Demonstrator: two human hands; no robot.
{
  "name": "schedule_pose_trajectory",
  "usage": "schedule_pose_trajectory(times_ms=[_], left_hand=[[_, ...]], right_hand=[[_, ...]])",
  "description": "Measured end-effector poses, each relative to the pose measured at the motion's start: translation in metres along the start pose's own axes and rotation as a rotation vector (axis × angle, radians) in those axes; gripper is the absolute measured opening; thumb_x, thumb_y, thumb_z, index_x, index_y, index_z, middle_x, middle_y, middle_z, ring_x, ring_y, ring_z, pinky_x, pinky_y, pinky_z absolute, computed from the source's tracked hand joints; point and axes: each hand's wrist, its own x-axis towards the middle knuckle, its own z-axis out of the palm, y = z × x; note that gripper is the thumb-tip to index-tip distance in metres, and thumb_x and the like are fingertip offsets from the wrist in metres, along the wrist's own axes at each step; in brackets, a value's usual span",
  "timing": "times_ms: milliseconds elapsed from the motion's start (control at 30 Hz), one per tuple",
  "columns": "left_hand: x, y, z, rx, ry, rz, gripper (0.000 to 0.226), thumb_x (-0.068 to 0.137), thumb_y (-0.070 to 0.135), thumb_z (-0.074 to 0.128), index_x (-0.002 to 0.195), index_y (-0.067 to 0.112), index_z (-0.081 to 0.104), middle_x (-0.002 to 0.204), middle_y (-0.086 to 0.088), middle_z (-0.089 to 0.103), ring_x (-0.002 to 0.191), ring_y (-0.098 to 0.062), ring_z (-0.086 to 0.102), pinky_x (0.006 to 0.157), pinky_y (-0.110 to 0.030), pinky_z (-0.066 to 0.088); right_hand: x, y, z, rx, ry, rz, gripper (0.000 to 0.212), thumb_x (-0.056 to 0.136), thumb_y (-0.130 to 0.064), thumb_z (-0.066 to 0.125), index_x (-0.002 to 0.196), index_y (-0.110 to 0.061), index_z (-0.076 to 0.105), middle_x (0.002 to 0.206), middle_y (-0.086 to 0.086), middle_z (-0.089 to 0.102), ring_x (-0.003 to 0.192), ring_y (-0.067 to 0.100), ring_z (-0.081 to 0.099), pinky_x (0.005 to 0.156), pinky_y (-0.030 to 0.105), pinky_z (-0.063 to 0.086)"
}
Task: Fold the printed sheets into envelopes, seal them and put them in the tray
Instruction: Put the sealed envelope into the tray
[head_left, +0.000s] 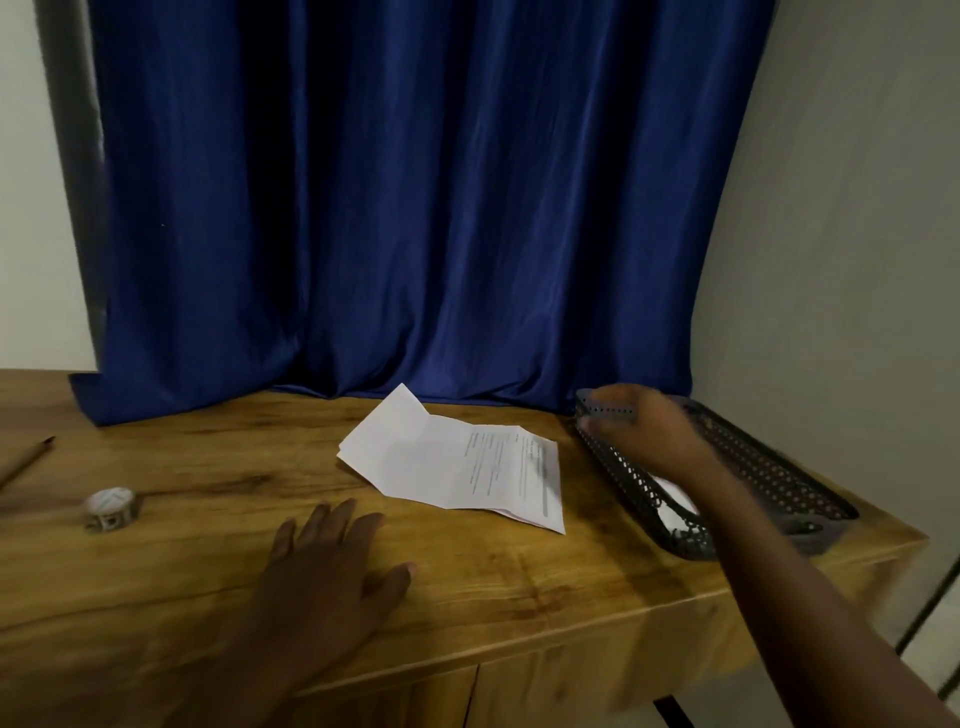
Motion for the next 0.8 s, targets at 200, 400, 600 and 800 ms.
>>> schedule_pose_trajectory(times_ms=[200, 400, 600, 800], left_hand=[[0.002, 0.000, 0.002, -0.011, 0.005, -0.007, 0.076, 0.088, 0.081, 0.028, 0.154, 0.043, 0.023, 0.168, 0.005, 0.011, 0.155, -0.019, 0.003, 0.125, -0.049, 0.001], [0.004, -0.004, 0.003, -0.020, -0.010, -0.010, 0.079, 0.085, 0.083, 0.028, 0.153, 0.044, 0.024, 0.168, 0.006, 0.011, 0.155, -0.020, 0.003, 0.125, -0.049, -0.001], [0.005, -0.005, 0.003, -0.013, -0.009, -0.010, 0.080, 0.083, 0.083, 0.027, 0.153, 0.043, 0.024, 0.168, 0.005, 0.010, 0.155, -0.020, 0.003, 0.125, -0.050, 0.000], [0.002, -0.004, 0.003, -0.015, 0.015, -0.003, 0.079, 0.085, 0.082, 0.027, 0.153, 0.042, 0.025, 0.168, 0.004, 0.012, 0.155, -0.020, 0.004, 0.125, -0.049, 0.000]], right_hand=[[-0.016, -0.056, 0.088, -0.142, -0.332, -0.247, 0.072, 0.070, -0.067, 0.076, 0.133, -0.039, 0.058, 0.143, -0.013, 0.054, 0.132, 0.010, 0.048, 0.109, 0.034, 0.041], [-0.006, -0.060, 0.115, -0.356, -0.495, -0.249, 0.056, 0.084, -0.043, 0.065, 0.138, -0.039, 0.054, 0.147, -0.012, 0.052, 0.134, 0.014, 0.047, 0.105, 0.033, 0.039], [-0.012, -0.061, 0.114, -0.510, -0.242, -0.405, 0.036, 0.092, -0.040, 0.050, 0.119, -0.031, 0.071, 0.120, -0.005, 0.072, 0.101, 0.015, 0.066, 0.085, 0.031, 0.055], [-0.017, -0.052, 0.113, -0.502, -0.125, -0.430, 0.028, 0.099, -0.042, 0.051, 0.108, -0.027, 0.072, 0.114, -0.004, 0.072, 0.098, 0.014, 0.065, 0.082, 0.030, 0.055]])
